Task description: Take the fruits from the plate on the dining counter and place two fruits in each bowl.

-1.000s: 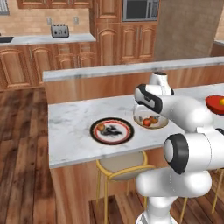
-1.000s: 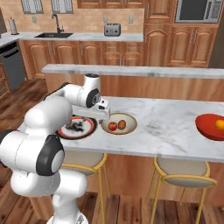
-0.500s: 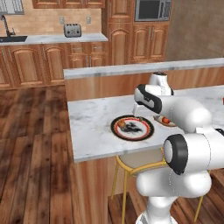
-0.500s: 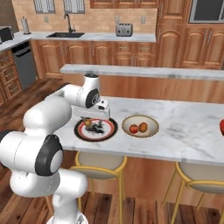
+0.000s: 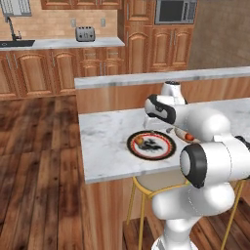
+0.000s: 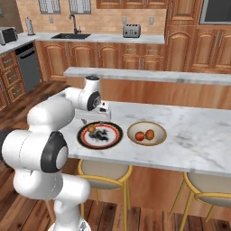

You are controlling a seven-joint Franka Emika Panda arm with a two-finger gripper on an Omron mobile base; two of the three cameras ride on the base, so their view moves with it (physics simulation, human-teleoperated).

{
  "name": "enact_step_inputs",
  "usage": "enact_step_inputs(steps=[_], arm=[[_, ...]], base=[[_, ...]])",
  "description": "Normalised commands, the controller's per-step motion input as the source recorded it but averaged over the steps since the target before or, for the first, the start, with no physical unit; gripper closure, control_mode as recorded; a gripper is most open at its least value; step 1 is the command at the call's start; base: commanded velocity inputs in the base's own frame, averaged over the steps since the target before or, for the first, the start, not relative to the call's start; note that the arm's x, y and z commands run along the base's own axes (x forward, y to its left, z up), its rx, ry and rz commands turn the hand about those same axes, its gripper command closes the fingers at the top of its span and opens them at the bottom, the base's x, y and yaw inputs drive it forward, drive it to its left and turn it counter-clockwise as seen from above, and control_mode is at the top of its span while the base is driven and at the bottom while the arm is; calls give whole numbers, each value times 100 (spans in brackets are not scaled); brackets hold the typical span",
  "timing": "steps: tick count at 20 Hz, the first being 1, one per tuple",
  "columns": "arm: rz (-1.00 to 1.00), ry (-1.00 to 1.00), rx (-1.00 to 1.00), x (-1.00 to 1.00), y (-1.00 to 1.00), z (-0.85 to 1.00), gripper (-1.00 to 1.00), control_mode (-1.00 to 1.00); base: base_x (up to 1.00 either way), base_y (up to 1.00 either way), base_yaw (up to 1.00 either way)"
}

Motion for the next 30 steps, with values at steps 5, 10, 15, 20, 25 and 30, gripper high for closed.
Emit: enact_step_inputs(steps=[5,10,15,20,25,30], arm=[[7,1,0,99,53,-43,-100,-100],[1,0,0,89,22,-52,-100,-100],[0,0,0,41,0,-36,-100,-100],[0,1,0,14,2,-21,-100,-100],[0,0,0,-18,2,-11,-100,-100],[0,0,0,-32,4,-17,-100,-100]], base=[[0,0,0],[0,0,0],[0,0,0],[0,0,0],[0,0,0],[0,0,0]])
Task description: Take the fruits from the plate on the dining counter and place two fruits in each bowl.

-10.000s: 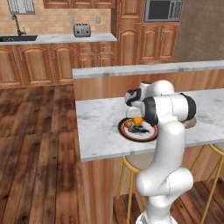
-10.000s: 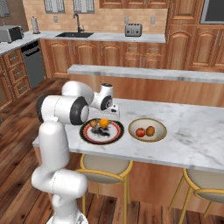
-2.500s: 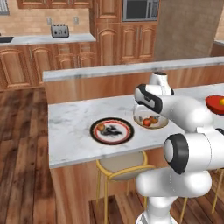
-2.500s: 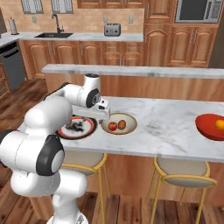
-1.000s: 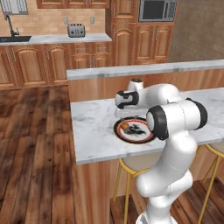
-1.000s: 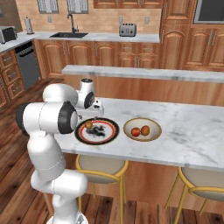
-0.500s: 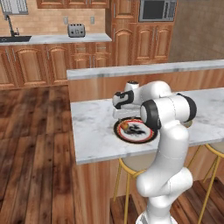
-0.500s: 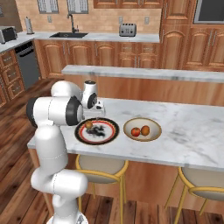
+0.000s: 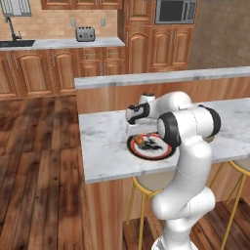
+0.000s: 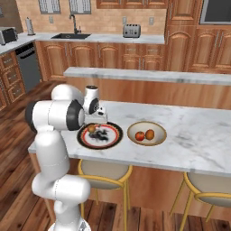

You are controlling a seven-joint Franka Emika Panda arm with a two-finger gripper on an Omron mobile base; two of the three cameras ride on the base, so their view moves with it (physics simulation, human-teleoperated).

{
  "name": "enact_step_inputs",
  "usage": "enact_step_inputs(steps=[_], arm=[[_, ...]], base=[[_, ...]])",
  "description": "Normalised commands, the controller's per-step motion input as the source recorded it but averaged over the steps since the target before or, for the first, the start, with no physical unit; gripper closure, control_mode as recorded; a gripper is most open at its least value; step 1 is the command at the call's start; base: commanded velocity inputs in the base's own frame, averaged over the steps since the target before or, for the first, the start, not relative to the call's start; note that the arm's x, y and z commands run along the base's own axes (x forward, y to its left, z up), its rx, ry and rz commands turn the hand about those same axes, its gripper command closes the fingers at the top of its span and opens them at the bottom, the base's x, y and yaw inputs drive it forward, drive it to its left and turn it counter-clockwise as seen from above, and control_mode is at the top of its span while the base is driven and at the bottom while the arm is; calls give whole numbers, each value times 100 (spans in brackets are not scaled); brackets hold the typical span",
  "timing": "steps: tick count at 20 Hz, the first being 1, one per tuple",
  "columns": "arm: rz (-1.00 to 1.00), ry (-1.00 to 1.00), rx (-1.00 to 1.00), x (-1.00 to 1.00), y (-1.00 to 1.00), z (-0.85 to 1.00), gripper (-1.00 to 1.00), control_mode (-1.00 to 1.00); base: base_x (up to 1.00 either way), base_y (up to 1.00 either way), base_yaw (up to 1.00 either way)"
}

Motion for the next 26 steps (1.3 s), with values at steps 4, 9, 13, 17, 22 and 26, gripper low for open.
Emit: enact_step_inputs(steps=[4,9,13,17,22,26], arm=[[0,-1,0,-24,1,-7,-100,-100],[0,0,0,11,0,-5,-100,-100],[0,0,0,18,2,-16,-100,-100],[0,0,0,19,0,-13,-100,-100],[0,0,0,1,3,-15,100,-100],[0,0,0,0,0,-6,100,-100]], base=[[0,0,0],[0,0,0],[0,0,0],[0,0,0],[0,0,0],[0,0,0]])
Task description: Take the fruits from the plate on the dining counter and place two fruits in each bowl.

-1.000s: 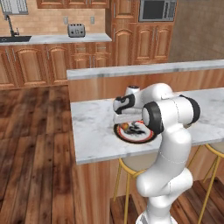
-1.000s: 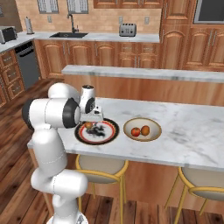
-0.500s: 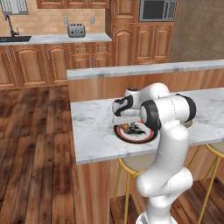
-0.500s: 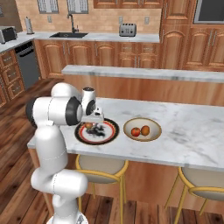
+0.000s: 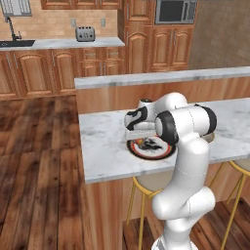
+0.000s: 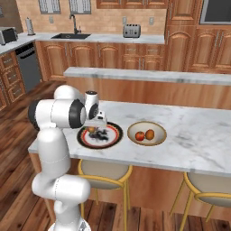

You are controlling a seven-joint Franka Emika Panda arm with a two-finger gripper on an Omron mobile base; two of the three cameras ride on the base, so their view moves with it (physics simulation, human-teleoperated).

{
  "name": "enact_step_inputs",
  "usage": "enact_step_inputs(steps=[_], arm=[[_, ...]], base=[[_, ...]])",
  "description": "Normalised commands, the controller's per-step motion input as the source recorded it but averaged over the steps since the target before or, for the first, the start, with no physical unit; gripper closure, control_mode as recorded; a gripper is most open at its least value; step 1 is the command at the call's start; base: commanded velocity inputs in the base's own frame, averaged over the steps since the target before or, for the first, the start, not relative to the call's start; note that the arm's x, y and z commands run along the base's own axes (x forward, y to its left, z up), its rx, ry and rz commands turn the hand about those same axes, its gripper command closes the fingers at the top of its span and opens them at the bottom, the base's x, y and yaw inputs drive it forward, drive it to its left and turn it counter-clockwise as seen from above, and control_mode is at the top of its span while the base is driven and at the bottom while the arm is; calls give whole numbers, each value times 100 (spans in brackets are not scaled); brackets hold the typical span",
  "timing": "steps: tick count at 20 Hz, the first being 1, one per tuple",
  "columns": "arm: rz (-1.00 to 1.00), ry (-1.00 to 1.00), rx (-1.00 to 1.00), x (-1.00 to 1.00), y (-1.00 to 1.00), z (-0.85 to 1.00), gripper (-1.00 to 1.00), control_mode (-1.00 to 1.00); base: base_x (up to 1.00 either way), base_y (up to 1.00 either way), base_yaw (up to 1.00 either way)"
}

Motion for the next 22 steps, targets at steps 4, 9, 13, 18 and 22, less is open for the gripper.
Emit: enact_step_inputs(steps=[4,9,13,18,22], arm=[[0,0,0,-20,0,12,100,-100],[0,0,0,-9,-10,36,100,-100],[0,-4,0,-41,-7,62,100,-100],[0,-9,0,-55,-4,71,100,-100],[0,-4,0,-35,-1,49,100,-100]], base=[[0,0,0],[0,0,0],[0,0,0],[0,0,0],[0,0,0]])
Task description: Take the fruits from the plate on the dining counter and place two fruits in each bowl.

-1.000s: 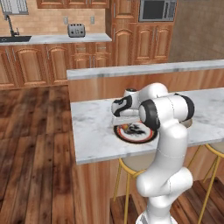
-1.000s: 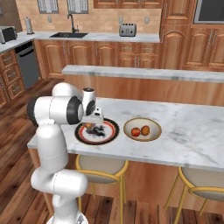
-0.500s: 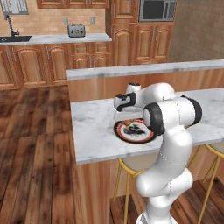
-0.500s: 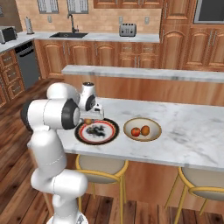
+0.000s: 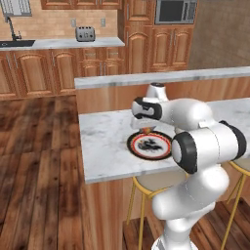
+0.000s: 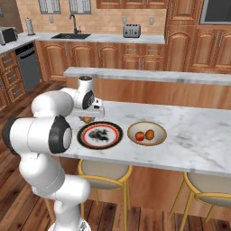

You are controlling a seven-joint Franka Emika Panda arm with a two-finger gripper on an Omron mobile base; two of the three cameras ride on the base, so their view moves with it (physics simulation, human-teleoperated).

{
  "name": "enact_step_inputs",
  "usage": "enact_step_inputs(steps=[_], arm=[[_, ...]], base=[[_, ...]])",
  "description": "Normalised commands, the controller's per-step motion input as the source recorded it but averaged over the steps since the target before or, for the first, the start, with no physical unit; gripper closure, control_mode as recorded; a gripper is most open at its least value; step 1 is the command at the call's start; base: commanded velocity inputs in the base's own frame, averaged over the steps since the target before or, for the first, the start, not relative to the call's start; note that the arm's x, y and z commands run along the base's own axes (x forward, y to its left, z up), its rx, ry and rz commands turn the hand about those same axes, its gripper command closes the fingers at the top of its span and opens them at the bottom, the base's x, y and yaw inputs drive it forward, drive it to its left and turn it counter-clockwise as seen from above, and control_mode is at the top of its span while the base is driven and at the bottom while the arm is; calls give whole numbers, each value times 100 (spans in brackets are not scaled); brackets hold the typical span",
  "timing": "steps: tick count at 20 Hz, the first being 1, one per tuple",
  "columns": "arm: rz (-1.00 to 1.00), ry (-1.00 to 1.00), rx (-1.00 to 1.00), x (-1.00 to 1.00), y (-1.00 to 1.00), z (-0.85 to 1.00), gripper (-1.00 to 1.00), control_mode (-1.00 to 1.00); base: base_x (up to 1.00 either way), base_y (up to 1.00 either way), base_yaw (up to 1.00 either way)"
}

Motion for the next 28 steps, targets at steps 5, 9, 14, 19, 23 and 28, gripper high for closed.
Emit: enact_step_inputs(steps=[5,9,14,19,23,28], arm=[[0,0,0,0,0,0,100,100],[0,0,0,0,0,0,100,100],[0,0,0,0,0,0,100,100],[0,0,0,0,0,0,100,100],[0,0,0,0,0,0,100,100],[0,0,0,0,0,0,100,100]], base=[[-44,-71,0],[-40,-100,0],[-2,-100,0],[0,-100,0],[0,-100,0],[4,-90,0]])
